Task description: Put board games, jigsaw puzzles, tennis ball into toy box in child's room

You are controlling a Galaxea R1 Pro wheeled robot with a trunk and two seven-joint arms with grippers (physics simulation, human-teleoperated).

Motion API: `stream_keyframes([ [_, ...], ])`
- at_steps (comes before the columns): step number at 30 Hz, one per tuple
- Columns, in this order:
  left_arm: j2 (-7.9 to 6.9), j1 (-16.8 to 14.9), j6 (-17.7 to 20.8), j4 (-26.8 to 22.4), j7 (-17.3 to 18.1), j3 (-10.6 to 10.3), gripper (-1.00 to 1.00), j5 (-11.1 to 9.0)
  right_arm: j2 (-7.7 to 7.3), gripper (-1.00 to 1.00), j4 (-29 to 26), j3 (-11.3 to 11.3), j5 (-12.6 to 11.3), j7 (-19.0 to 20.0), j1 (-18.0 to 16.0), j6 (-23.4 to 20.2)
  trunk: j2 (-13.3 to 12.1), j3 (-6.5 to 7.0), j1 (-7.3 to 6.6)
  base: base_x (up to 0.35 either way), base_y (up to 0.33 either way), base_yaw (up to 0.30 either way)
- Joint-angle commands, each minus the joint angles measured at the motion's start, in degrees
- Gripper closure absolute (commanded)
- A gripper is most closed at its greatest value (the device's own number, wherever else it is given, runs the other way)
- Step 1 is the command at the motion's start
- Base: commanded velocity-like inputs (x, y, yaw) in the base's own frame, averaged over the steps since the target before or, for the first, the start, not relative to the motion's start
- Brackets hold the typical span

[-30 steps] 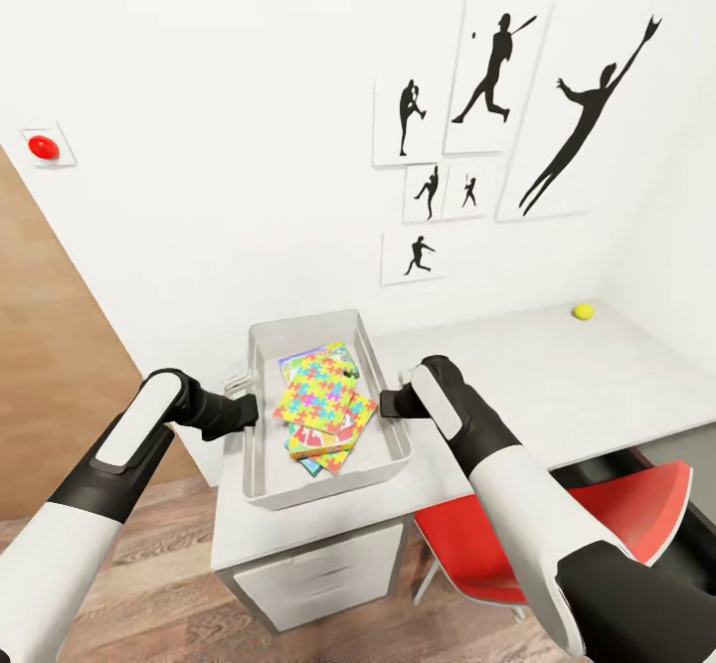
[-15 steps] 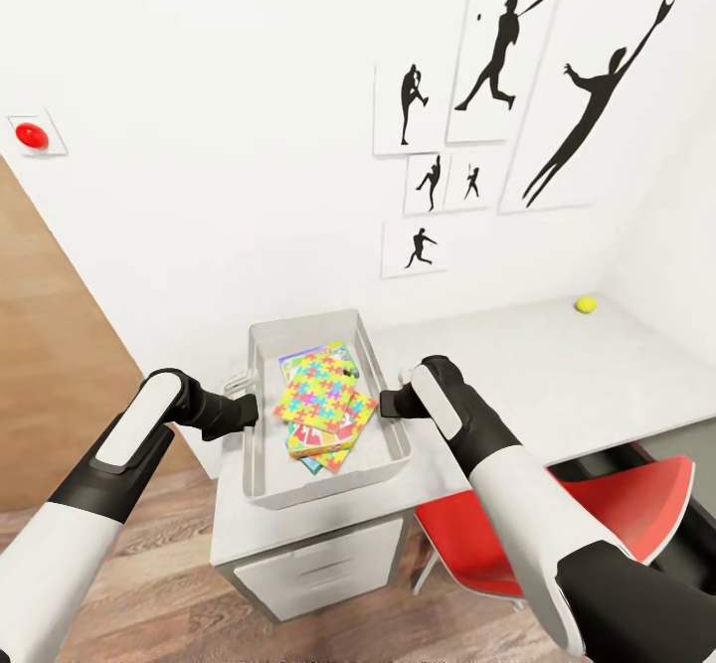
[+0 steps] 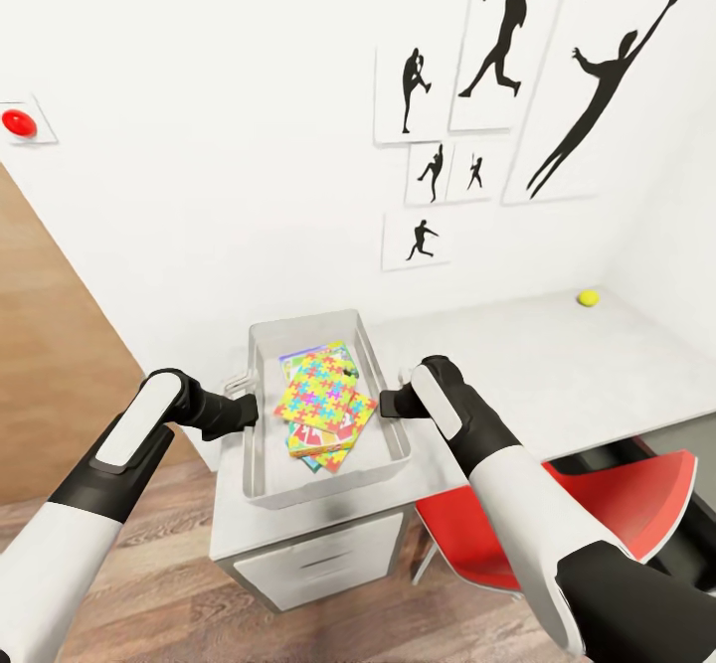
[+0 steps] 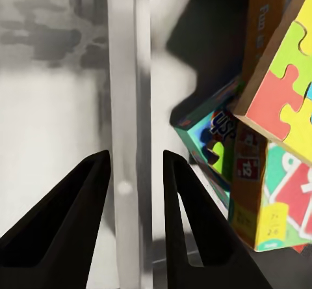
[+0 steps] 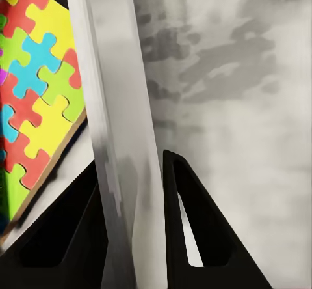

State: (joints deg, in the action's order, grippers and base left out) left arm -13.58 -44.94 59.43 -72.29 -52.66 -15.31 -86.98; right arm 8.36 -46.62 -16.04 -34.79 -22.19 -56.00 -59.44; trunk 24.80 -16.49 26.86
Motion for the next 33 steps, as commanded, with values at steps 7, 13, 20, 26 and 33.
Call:
stream_keyframes([
  [7,-0.04,-0.1,0.6,0.0,-0.7,-0.1,1.00,0.3,-0.01,1.00,0.0,-0.1,0.2,-0.7,-0.1,-0.2,0.1,-0.42,0.03,0.000,0.000,0.000],
  [13,-0.06,-0.1,0.6,0.0,-0.7,-0.1,1.00,0.3,-0.01,1.00,0.0,-0.2,0.3,-0.7,0.0,0.1,0.1,-0.44,0.03,0.000,0.000,0.000],
  [20,-0.10,-0.1,0.6,0.0,-0.7,-0.1,1.00,0.3,-0.01,1.00,0.0,-0.3,0.2,-0.7,0.0,2.3,0.1,-0.44,0.03,0.000,0.000,0.000],
  [26,-0.13,-0.1,0.6,0.0,-0.7,-0.1,1.00,0.3,-0.05,1.00,0.0,-0.2,0.2,-0.7,-0.1,2.5,0.1,-0.44,0.03,0.000,0.000,0.000],
  [33,-0.13,-0.1,0.6,0.0,-0.7,0.0,-1.00,0.3,-0.01,-1.00,0.0,-0.2,0.3,-0.7,-0.1,2.5,0.1,-0.44,0.03,0.000,0.000,0.000],
])
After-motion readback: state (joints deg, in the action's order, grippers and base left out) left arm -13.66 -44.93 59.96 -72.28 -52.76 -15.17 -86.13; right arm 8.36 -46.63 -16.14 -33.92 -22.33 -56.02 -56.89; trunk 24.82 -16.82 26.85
